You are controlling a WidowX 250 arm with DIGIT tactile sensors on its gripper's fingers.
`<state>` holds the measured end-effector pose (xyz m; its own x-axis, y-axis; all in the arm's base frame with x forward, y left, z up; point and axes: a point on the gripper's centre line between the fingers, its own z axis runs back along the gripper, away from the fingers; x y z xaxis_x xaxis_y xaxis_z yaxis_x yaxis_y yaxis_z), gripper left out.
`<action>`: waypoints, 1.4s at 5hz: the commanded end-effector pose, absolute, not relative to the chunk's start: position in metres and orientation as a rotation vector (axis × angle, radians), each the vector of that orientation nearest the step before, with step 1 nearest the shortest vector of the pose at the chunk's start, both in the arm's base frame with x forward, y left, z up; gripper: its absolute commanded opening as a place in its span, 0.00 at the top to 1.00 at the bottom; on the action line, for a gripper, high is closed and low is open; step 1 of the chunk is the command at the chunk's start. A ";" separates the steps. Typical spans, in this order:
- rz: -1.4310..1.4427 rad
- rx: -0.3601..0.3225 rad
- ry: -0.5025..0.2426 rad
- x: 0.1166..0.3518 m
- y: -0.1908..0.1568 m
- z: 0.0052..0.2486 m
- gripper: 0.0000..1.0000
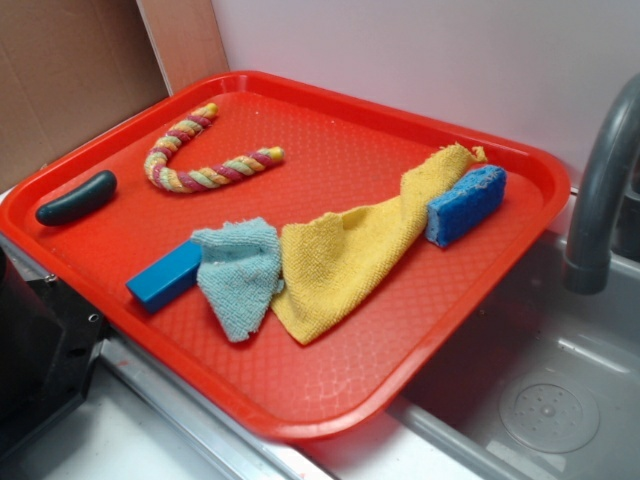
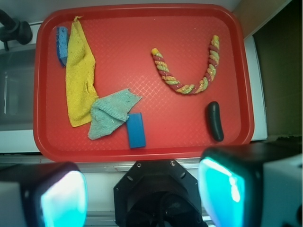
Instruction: Grab the multicolored rope.
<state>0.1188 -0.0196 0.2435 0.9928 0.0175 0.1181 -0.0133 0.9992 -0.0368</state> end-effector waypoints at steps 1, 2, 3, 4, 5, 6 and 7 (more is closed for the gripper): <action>0.015 -0.036 -0.119 0.119 -0.020 0.244 0.00; 0.257 0.095 -0.083 0.140 0.026 0.194 0.00; 0.512 0.084 -0.230 0.186 0.053 0.169 0.00; 0.763 0.099 -0.233 0.199 0.089 0.133 0.00; 0.881 0.087 -0.179 0.196 0.118 0.081 0.00; 0.891 0.051 -0.149 0.202 0.119 0.053 0.00; 0.891 0.051 -0.149 0.202 0.119 0.053 0.00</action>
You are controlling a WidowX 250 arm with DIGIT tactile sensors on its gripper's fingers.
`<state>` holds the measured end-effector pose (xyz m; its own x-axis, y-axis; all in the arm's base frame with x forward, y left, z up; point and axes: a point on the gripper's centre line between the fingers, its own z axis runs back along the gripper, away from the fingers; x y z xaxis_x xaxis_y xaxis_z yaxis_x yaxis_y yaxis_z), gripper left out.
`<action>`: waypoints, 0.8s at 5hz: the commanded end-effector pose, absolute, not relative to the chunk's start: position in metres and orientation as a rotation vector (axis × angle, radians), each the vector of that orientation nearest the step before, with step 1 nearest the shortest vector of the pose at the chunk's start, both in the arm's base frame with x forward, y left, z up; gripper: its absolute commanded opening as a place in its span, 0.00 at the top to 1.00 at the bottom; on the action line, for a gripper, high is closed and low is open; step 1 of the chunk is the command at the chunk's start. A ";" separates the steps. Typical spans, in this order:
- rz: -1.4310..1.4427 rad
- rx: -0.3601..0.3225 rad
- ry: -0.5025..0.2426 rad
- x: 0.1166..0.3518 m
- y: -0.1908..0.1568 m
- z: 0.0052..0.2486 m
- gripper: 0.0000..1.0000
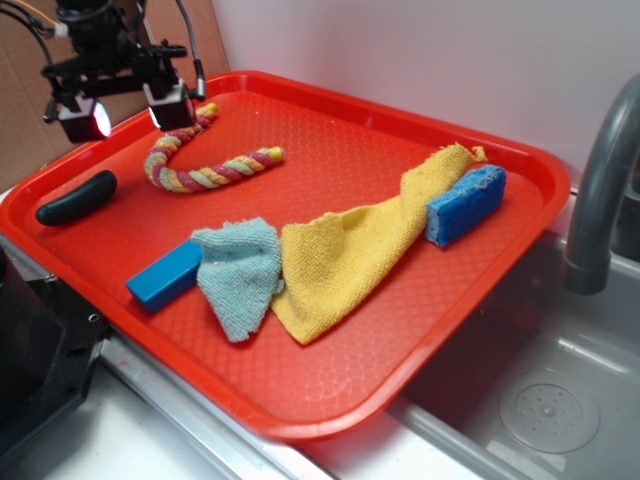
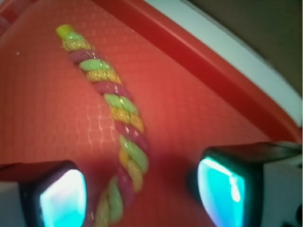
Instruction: Grab the multicolored rope.
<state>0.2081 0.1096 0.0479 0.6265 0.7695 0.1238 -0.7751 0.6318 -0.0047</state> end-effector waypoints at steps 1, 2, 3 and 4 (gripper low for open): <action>0.891 0.051 -0.149 0.202 0.119 0.053 0.00; 0.891 0.051 -0.149 0.202 0.119 0.053 0.00; 0.896 -0.001 -0.173 0.202 0.121 0.029 0.00; 0.807 -0.004 -0.167 0.214 0.119 0.001 0.00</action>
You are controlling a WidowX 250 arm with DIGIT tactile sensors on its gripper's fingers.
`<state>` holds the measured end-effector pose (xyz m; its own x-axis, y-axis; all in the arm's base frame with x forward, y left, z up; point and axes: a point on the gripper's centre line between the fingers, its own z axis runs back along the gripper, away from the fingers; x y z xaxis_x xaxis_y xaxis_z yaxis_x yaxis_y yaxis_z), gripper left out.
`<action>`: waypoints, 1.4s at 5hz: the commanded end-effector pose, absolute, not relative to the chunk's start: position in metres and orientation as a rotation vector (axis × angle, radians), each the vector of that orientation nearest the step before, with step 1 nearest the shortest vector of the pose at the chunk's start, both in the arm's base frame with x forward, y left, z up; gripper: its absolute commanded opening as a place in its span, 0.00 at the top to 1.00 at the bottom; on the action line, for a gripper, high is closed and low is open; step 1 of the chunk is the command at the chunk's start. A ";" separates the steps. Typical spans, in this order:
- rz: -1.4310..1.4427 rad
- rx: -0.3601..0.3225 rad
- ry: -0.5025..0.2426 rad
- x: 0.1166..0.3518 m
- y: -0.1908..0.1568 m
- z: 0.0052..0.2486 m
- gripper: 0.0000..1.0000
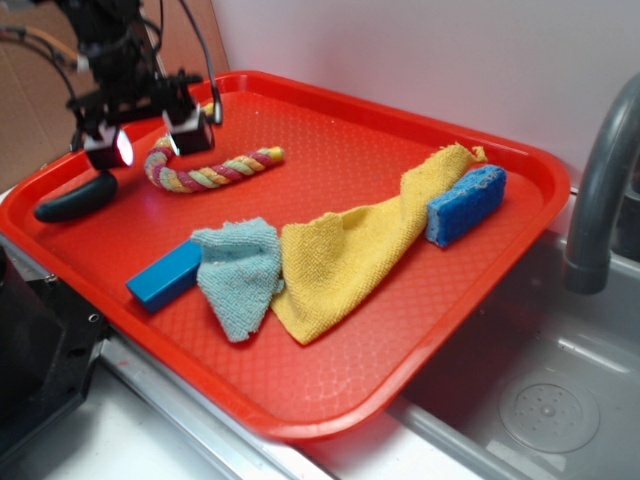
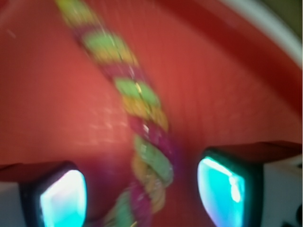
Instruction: Grab the multicolored rope.
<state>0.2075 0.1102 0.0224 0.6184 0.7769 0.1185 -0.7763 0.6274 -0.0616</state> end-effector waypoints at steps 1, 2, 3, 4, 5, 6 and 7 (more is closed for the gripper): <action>0.758 0.019 -0.156 0.218 0.113 -0.013 1.00; 0.722 0.018 -0.147 0.216 0.108 0.005 1.00; 0.695 0.037 -0.140 0.210 0.107 0.053 1.00; 0.631 0.015 -0.216 0.206 0.091 0.101 1.00; 0.562 0.030 -0.297 0.202 0.072 0.151 1.00; 0.520 0.005 -0.283 0.203 0.064 0.201 1.00; 0.503 0.008 -0.307 0.205 0.052 0.235 1.00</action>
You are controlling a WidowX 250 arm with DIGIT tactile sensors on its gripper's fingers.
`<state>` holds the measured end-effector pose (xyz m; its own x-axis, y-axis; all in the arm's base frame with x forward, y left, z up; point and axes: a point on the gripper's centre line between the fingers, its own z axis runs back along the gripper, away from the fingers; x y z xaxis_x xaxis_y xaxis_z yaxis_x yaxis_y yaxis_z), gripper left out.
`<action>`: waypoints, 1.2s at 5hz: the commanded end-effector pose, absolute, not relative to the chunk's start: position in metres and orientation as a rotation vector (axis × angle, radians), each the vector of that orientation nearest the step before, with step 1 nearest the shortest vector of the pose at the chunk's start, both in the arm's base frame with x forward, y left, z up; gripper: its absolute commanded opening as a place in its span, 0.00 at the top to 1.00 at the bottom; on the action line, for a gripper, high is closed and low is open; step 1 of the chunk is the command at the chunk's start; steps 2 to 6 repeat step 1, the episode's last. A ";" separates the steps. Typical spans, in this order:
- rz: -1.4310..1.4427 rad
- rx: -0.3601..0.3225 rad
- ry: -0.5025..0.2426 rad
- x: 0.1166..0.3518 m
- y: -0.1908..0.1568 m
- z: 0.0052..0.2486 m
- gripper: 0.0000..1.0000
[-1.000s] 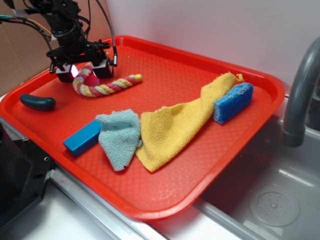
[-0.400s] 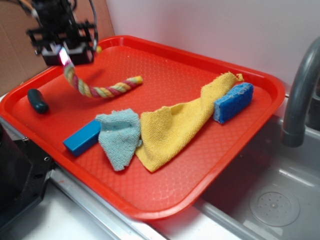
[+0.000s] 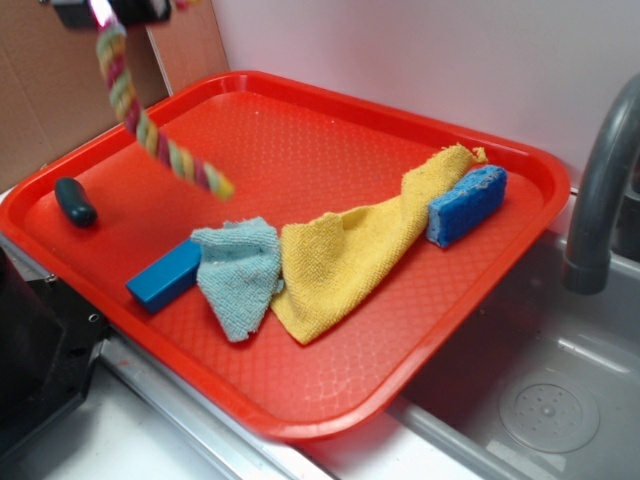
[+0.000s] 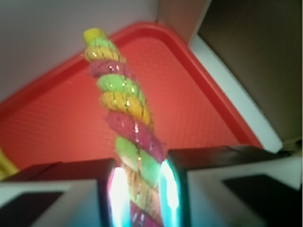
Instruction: Grab the multicolored rope.
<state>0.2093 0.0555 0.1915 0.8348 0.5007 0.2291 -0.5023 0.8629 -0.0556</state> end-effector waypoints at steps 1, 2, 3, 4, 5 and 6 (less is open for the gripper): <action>0.531 0.007 -0.339 0.202 0.053 0.241 1.00; 0.531 0.007 -0.339 0.202 0.053 0.241 1.00; 0.531 0.007 -0.339 0.202 0.053 0.241 1.00; 0.531 0.007 -0.339 0.202 0.053 0.241 1.00; 0.531 0.007 -0.339 0.202 0.053 0.241 1.00; 0.531 0.007 -0.339 0.202 0.053 0.241 1.00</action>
